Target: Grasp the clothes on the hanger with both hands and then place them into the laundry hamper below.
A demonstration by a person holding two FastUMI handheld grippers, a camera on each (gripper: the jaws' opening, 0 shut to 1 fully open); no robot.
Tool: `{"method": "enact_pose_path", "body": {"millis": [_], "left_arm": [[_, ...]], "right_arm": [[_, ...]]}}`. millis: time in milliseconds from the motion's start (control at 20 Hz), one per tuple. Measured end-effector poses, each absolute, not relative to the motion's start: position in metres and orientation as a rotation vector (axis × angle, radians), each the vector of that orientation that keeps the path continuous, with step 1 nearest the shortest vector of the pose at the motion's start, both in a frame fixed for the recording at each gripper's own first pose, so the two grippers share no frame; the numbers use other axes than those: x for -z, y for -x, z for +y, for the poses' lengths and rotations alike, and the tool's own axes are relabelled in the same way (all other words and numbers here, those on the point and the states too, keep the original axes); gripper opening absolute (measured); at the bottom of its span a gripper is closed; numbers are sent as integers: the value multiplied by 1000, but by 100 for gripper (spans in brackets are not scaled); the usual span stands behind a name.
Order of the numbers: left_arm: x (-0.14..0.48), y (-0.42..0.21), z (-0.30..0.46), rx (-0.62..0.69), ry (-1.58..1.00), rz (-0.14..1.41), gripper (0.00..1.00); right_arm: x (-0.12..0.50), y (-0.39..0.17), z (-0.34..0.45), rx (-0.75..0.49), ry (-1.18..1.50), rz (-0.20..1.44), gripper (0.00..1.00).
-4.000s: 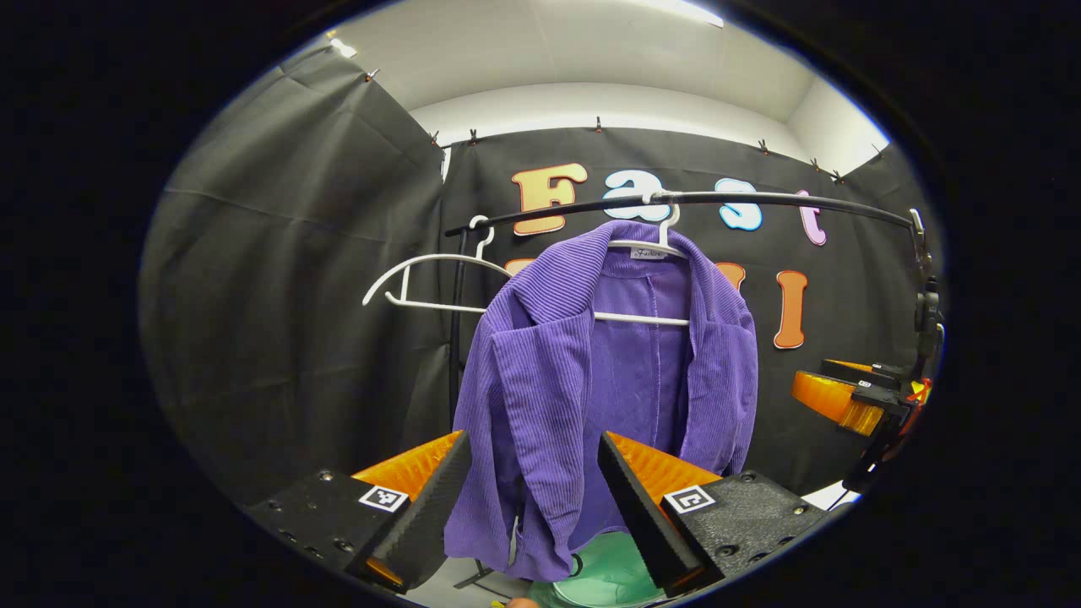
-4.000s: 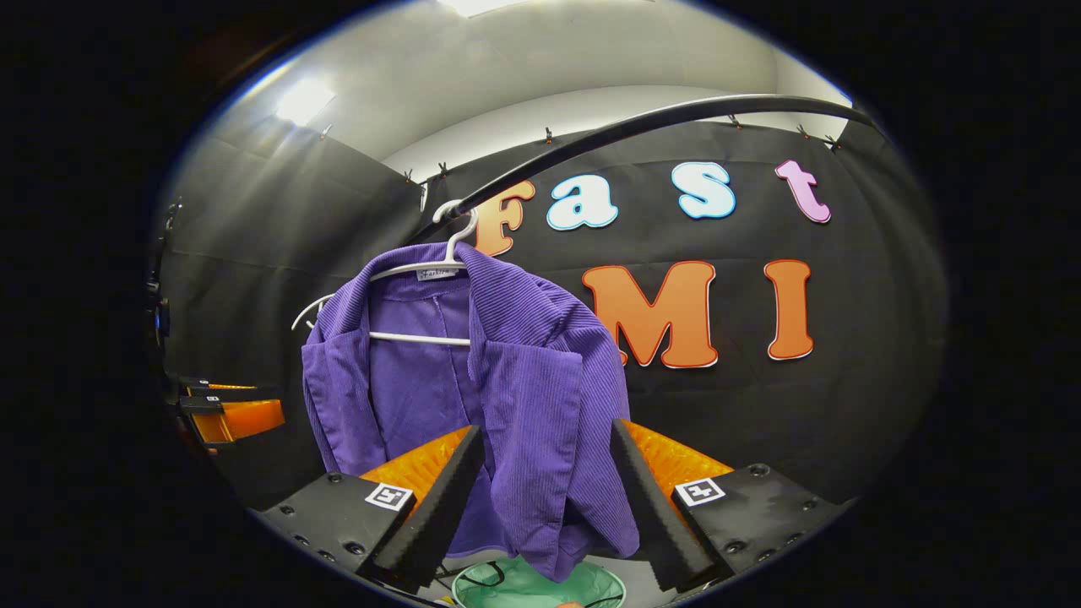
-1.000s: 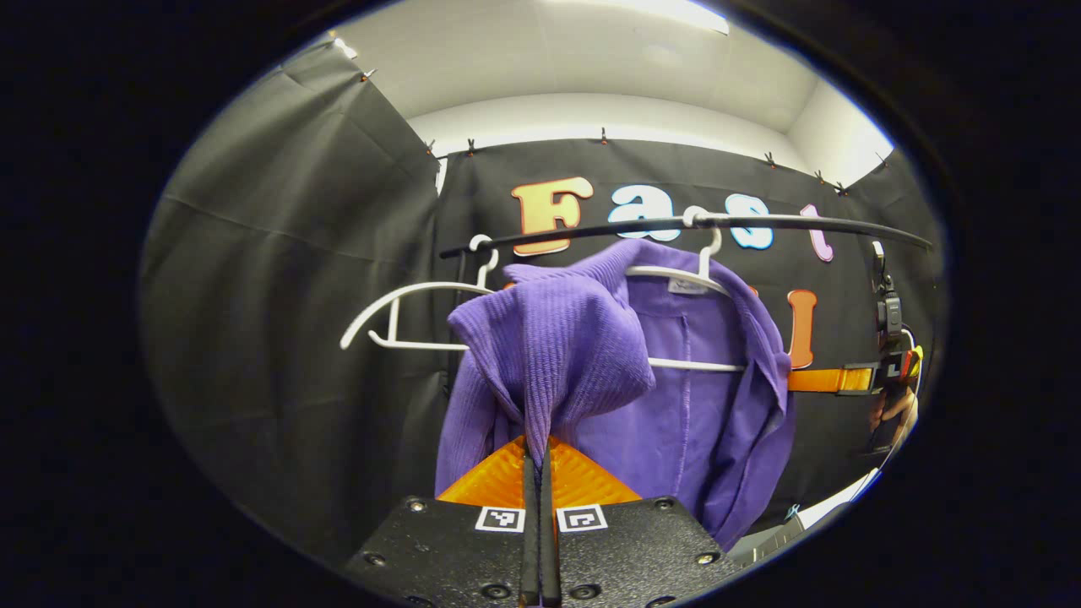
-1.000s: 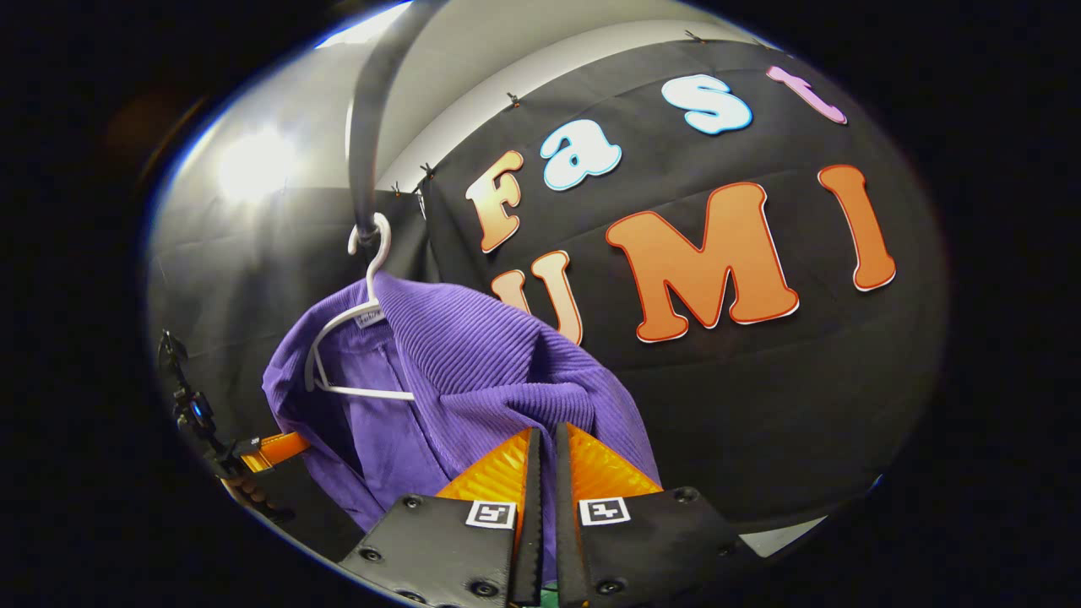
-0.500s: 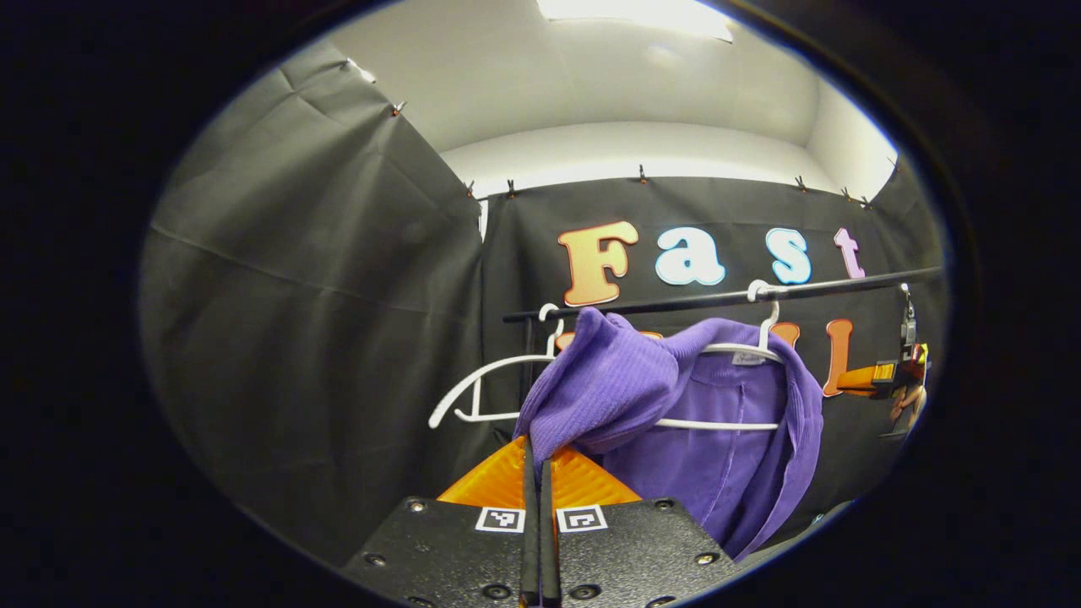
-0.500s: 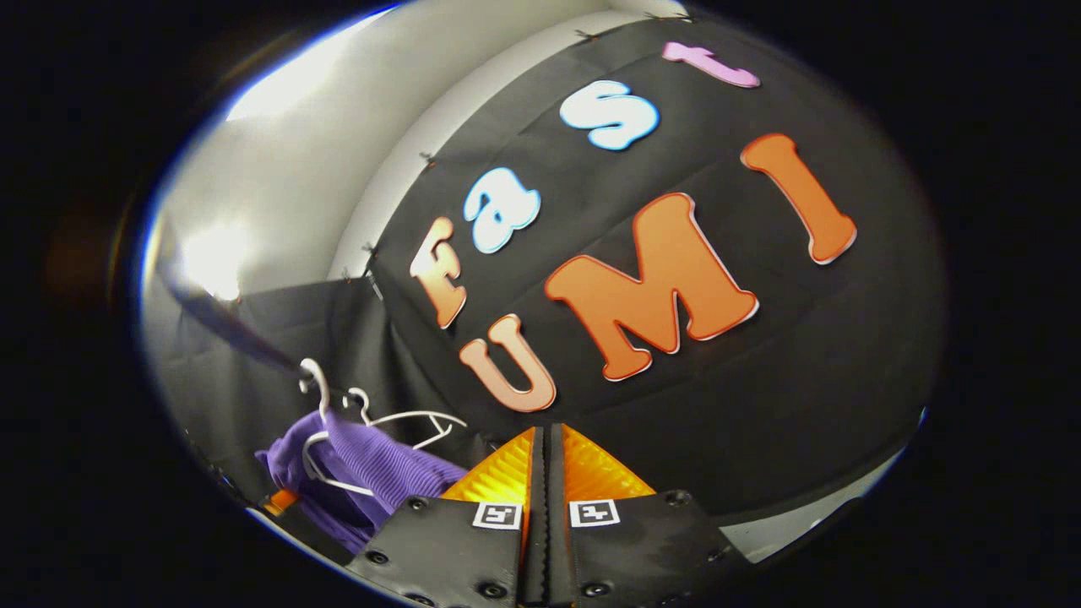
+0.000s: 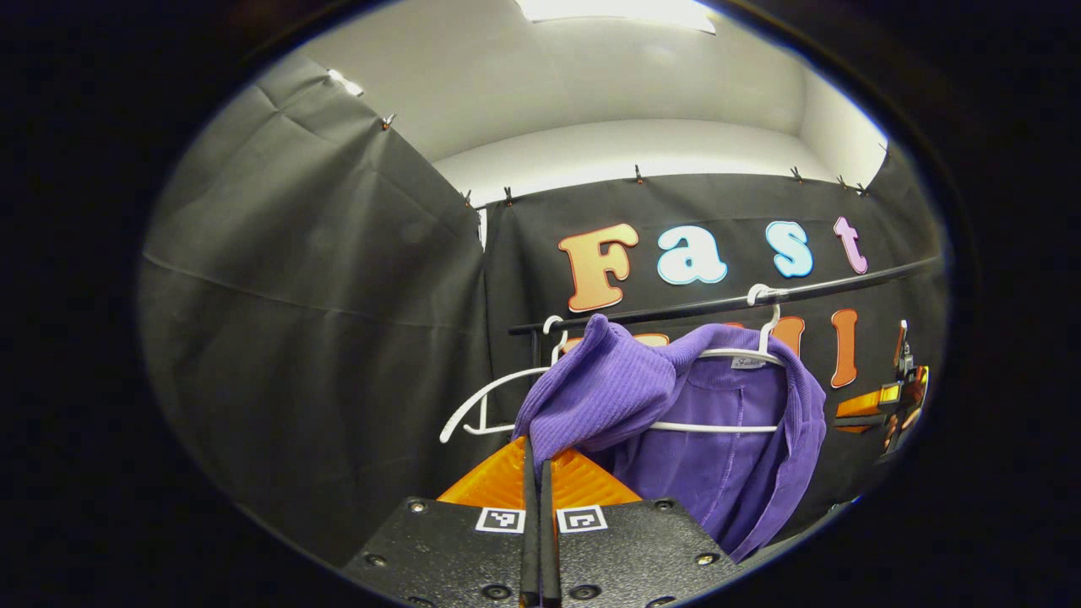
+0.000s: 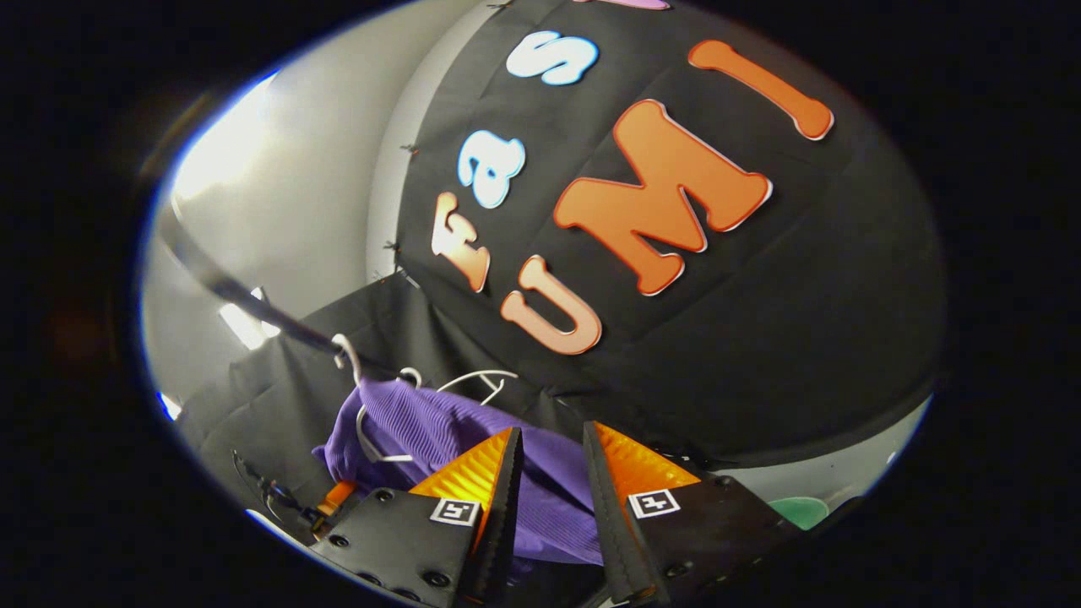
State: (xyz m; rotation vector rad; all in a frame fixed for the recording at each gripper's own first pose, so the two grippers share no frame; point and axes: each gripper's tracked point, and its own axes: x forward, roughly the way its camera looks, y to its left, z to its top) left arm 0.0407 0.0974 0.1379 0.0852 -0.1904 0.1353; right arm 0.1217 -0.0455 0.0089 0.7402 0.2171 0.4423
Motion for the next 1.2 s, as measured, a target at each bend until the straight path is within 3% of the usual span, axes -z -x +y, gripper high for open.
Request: {"method": "enact_pose_path", "body": {"millis": [50, 100, 150, 300, 350, 800, 850, 950, 1000, 1200], "left_arm": [[-138, -41, 98, -134, -83, -188, 0], [-140, -40, 99, -132, -83, -187, 1], [-141, -39, 100, -129, -87, -185, 1], [-144, -38, 102, -129, -112, -182, 1], [-143, -37, 102, -127, -120, -179, 1], [-133, -37, 93, -118, -128, -162, 0], [-133, -37, 94, -116, -124, -159, 0], [-131, -37, 97, -113, -118, -154, 0], [-131, -36, 98, -108, -115, -152, 1], [-129, -35, 97, -96, -106, -148, 0]], "right_arm": [[-4, -121, -40, -458, -704, 224, 57], [2, -121, -34, -471, -671, 232, 57], [6, -121, -27, -490, -646, 240, 82], [7, -127, -16, -528, -613, 217, 83], [5, -126, -10, -553, -603, 204, 90], [9, -111, 6, -628, -457, 147, 89], [10, -109, 5, -625, -445, 138, 100], [9, -104, 4, -605, -442, 124, 77], [8, -103, 3, -584, -423, 104, 87], [12, -87, 7, -488, -341, 49, 87]]}}
